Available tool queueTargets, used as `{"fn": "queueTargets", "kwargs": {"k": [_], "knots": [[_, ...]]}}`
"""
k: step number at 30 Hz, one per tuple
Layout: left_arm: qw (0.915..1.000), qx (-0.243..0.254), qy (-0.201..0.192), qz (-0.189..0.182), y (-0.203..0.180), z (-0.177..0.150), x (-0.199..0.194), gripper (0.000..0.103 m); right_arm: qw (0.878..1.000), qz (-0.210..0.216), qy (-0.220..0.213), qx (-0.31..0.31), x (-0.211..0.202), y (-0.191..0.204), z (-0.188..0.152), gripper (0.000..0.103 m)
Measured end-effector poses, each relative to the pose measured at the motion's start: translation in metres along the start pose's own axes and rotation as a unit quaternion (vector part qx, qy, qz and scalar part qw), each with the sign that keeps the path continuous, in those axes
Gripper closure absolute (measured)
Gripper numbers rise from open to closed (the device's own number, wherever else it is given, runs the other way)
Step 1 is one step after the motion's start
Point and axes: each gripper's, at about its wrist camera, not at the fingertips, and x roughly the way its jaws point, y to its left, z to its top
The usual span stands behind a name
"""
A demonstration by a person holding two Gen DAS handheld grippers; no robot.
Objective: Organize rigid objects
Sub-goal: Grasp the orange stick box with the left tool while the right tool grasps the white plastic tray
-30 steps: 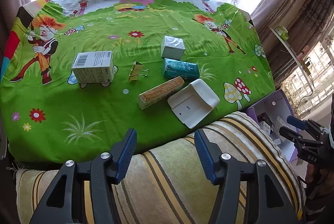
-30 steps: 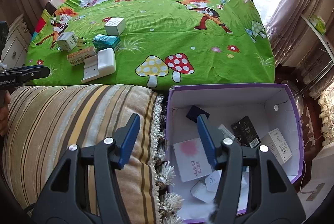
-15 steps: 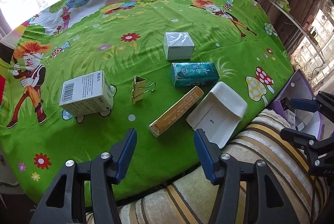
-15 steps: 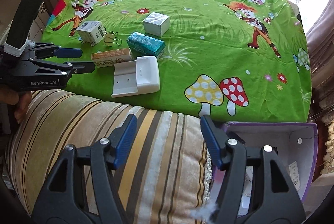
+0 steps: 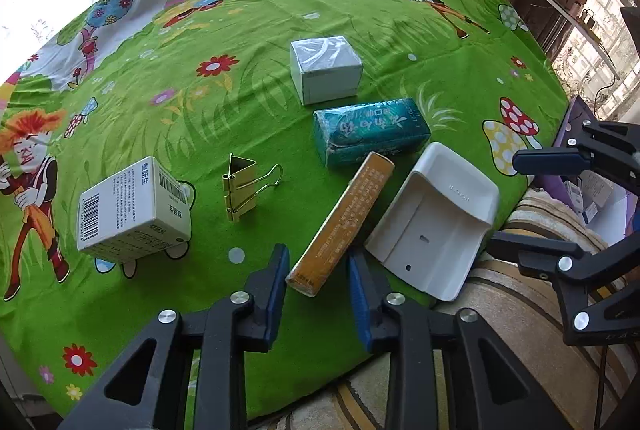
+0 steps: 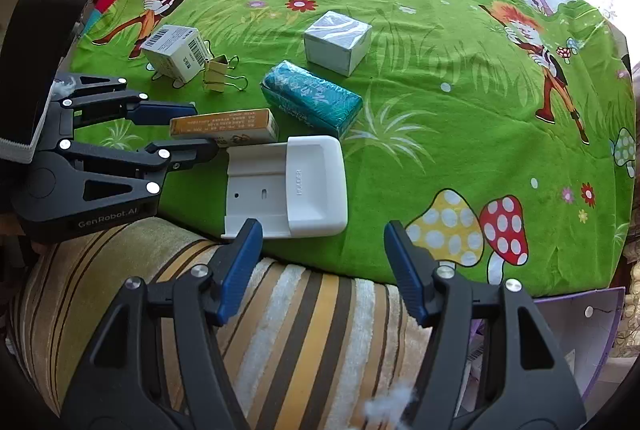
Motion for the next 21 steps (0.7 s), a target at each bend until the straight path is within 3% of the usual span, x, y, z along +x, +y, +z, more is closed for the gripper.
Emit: {"fn": "queueTargets", "kwargs": {"k": [4, 12, 17, 21], "knots": [[0.9999, -0.007, -0.003, -0.009, 0.001, -0.002, 0.001, 0.085, 1.000, -0.001, 0.013, -0.001, 0.014, 0.000, 0.009, 0.036], [0.9984, -0.043, -0.024, -0.029, 0.007, -0.008, -0.012, 0.086, 1.000, -0.002, 0.025, -0.001, 0.033, -0.001, 0.020, 0.037], [0.9973, -0.053, -0.039, -0.031, 0.003, -0.013, -0.024, 0.086, 1.000, -0.002, 0.020, -0.009, 0.035, 0.001, 0.022, 0.063], [0.9967, -0.057, -0.050, -0.029, -0.003, -0.014, -0.033, 0.086, 1.000, -0.009, 0.012, -0.007, 0.030, 0.001, 0.020, 0.063]]}}
